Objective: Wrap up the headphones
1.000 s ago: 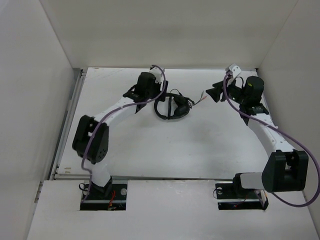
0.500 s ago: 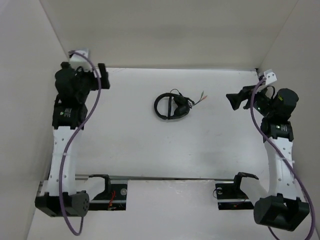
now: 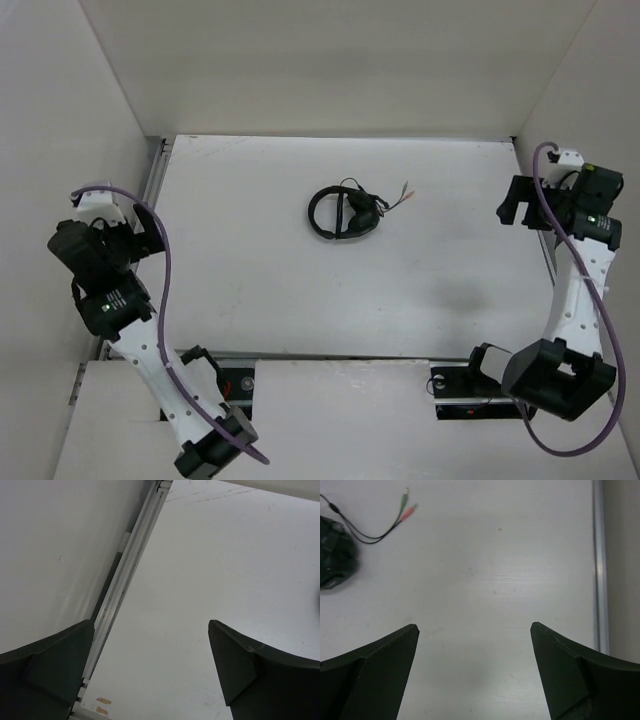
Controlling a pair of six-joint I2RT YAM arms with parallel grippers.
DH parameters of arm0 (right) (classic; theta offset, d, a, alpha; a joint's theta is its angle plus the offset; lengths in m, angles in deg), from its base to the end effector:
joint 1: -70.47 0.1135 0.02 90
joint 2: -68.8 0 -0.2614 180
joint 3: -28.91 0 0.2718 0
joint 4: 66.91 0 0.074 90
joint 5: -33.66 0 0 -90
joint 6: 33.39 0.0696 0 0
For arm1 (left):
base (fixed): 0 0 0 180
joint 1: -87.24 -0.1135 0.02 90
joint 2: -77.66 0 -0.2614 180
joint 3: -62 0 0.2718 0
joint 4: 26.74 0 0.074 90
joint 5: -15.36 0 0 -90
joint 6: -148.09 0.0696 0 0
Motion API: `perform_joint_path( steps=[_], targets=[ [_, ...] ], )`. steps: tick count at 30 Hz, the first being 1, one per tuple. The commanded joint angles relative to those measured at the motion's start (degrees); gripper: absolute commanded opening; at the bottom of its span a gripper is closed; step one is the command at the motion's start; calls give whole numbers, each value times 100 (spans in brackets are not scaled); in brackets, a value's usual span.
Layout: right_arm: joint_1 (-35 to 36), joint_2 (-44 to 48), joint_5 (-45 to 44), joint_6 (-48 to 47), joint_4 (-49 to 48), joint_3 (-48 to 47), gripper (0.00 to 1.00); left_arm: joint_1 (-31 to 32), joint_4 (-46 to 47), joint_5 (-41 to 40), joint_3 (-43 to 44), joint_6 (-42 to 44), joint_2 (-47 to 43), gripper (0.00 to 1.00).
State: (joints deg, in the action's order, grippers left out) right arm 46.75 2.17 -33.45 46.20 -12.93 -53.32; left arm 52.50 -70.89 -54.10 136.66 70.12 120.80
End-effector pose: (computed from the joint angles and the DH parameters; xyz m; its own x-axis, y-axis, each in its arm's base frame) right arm 0.2731 -0.0904 0.3408 -0.5756 0.0711 -0.8146 -0.0128 0.9953 0.0959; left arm 0.1756 0.0921 0.4039 -0.2283 0.0792 -0.9704 -0.2093 0.9694 0.1283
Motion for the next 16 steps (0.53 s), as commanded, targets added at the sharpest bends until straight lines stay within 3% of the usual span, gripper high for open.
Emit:
perform_joint_path(
  steps=[1,5,9,16],
  targets=[
    [-460,474,-532,-189,941,-603,100,-650,-112,1029,-109,229,-138,100],
    [-918,1809,-689,-285,-333,257,100,-1512,-86,1716,-197,212,-139,100],
    [-805,2697,-1067,-408,-756,864,100,-2241,54,2208,-127,63,37,100],
    [-612,3077,-621,-208,-1125,1278,100,-3034,449,2876,-188,-332,458,100]
  ],
)
